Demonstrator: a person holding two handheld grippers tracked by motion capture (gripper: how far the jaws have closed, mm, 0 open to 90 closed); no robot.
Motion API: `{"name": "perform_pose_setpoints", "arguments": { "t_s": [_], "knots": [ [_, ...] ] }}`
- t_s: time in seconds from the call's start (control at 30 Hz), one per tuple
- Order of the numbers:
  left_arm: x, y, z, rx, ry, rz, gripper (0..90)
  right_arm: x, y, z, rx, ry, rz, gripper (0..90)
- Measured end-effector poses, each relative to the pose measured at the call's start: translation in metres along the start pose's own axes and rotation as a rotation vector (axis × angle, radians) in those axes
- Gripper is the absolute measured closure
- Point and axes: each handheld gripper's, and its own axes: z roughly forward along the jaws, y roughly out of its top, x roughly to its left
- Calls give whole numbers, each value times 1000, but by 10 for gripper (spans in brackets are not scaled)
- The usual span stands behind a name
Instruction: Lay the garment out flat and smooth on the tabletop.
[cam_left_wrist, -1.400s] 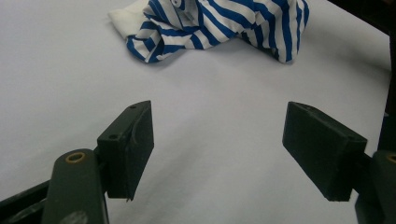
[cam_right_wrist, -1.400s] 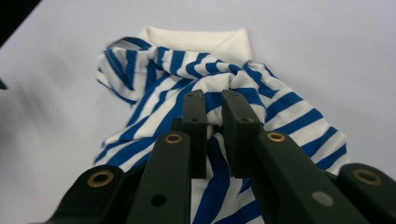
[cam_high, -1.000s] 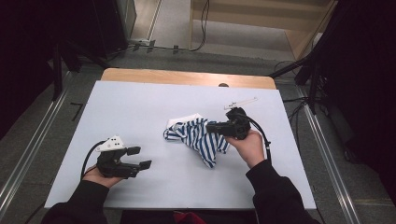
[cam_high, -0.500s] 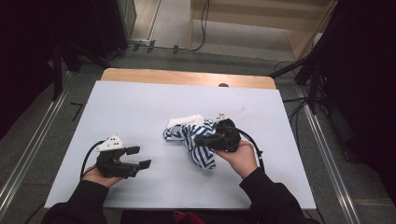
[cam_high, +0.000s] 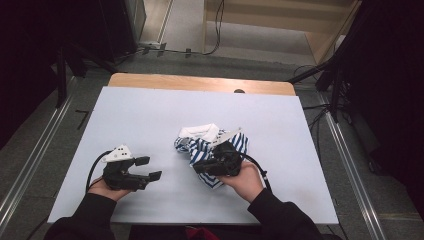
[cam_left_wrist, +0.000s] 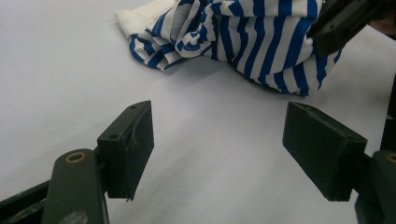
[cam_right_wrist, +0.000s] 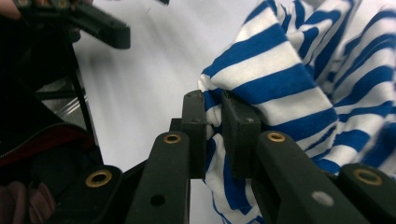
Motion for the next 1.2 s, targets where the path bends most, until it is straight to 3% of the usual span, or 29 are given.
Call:
{"name": "perform_pose_setpoints", "arguments": {
  "t_s": [0.5, 0.6, 0.67, 0.73, 0.93, 1.07, 1.2],
  "knots": [
    [0, 0, 0, -3, 0, 0, 257, 15, -6, 35, 72, 47, -30, 767],
    [0, 0, 0, -4, 0, 0, 257, 18, -5, 37, 76, 54, -41, 702],
    [0, 0, 0, -4, 1, -1, 257, 21, -4, 31, 49, 57, -62, 601],
    [0, 0, 0, -2, 2, -2, 257, 23, -2, 23, 28, 46, -80, 565],
    [0, 1, 1, 4, 6, 7, 257, 18, 3, -4, -18, 30, -48, 492],
    [0, 1, 1, 2, 6, 3, 257, 9, 2, -20, -58, -6, -46, 473],
    [-2, 2, 1, 4, 2, -1, 268, -8, 0, -32, -85, -57, -12, 459]
  ]
}}
